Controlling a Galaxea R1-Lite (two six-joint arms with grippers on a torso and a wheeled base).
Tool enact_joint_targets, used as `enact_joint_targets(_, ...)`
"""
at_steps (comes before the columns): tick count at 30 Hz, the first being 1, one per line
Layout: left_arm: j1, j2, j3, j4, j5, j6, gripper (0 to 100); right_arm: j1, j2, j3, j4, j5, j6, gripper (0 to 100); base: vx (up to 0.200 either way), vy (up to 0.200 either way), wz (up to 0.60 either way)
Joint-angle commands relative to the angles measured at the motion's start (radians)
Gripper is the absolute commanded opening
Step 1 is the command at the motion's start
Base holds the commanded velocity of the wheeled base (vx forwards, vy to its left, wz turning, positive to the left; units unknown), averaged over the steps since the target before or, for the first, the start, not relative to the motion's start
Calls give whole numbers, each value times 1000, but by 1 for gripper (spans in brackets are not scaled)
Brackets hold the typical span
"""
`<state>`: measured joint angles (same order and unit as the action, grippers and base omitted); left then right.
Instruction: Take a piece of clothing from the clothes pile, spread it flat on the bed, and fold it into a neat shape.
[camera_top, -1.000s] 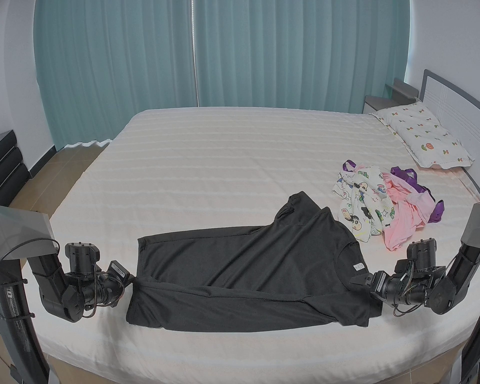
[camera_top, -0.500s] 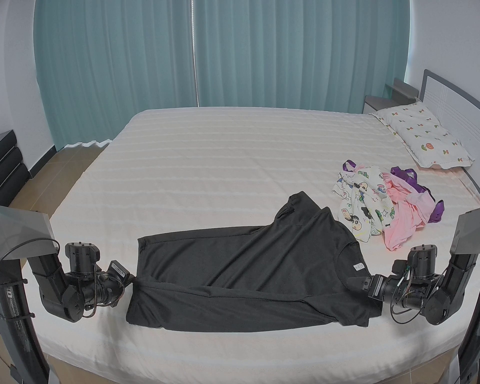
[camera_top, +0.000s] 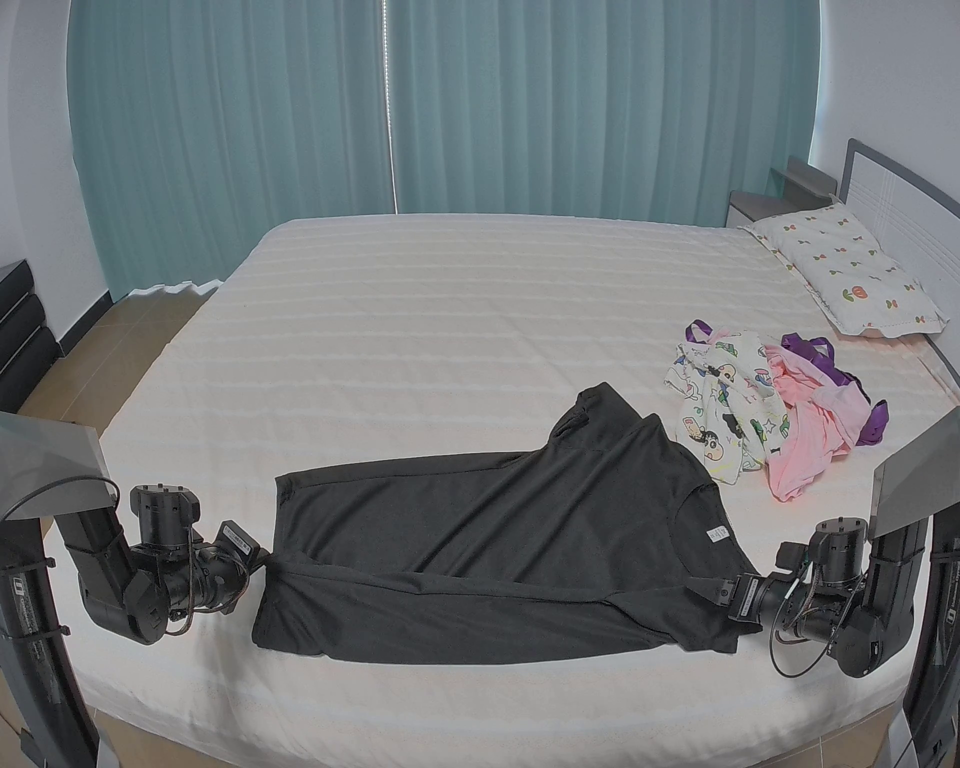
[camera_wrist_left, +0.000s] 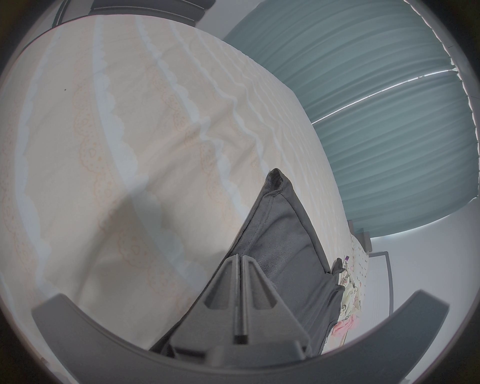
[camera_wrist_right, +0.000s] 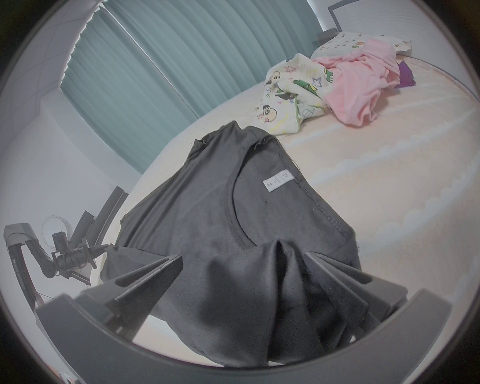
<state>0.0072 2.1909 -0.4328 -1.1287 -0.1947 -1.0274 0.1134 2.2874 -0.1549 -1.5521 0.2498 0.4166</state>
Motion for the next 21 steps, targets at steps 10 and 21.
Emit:
enact_joint_targets(10,0,1,0,0,0,0,0,-8,41,5,-13,-1,1,100,0,0,0)
enact_joint_targets(21,0,1,0,0,0,0,0,-35,23,-9,-13,0,13,0,0,0,0)
